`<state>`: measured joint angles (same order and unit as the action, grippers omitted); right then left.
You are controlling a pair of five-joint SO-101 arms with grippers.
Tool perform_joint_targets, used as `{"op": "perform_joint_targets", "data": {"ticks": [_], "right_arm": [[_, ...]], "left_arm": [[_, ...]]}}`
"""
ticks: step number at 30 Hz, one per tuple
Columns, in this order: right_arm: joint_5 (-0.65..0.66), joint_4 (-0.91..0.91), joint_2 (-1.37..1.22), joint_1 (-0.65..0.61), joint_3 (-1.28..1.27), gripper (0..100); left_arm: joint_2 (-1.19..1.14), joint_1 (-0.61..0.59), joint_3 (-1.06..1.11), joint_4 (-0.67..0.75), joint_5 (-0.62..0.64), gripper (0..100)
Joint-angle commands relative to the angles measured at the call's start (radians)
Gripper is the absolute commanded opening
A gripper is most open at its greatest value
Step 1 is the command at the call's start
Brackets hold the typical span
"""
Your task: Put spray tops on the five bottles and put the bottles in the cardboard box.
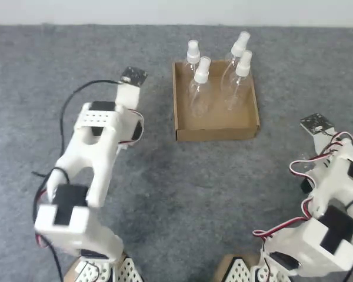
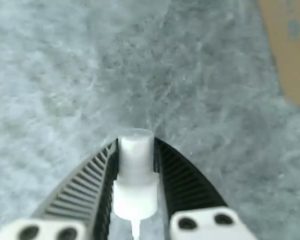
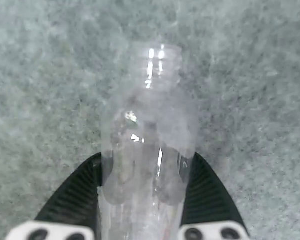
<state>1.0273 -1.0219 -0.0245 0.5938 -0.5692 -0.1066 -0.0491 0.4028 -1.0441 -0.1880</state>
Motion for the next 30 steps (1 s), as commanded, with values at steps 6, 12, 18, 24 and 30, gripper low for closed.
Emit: {"op": "perform_joint_targets", "data": {"ticks": [6,12,18,24,30], "right_arm": [[0.114,0.005,0.008,0.012,0.008,1.0],[0.015,0.004,0.008,0.013,0.012,1.1],[-0.057,0.005,0.008,0.035,0.012,1.1],[-0.055,0.005,0.007,0.035,0.012,1.1],[-0.055,0.005,0.005,0.035,0.012,1.1]], "left_arm": [[0.385,0.031,0.091,-0.126,0.087,1],[0.571,0.146,0.297,-0.100,0.164,1],[0.454,0.144,0.443,0.037,0.170,1],[0.256,0.078,0.355,0.044,0.164,11],[0.195,0.064,0.288,0.044,0.157,14]]}}
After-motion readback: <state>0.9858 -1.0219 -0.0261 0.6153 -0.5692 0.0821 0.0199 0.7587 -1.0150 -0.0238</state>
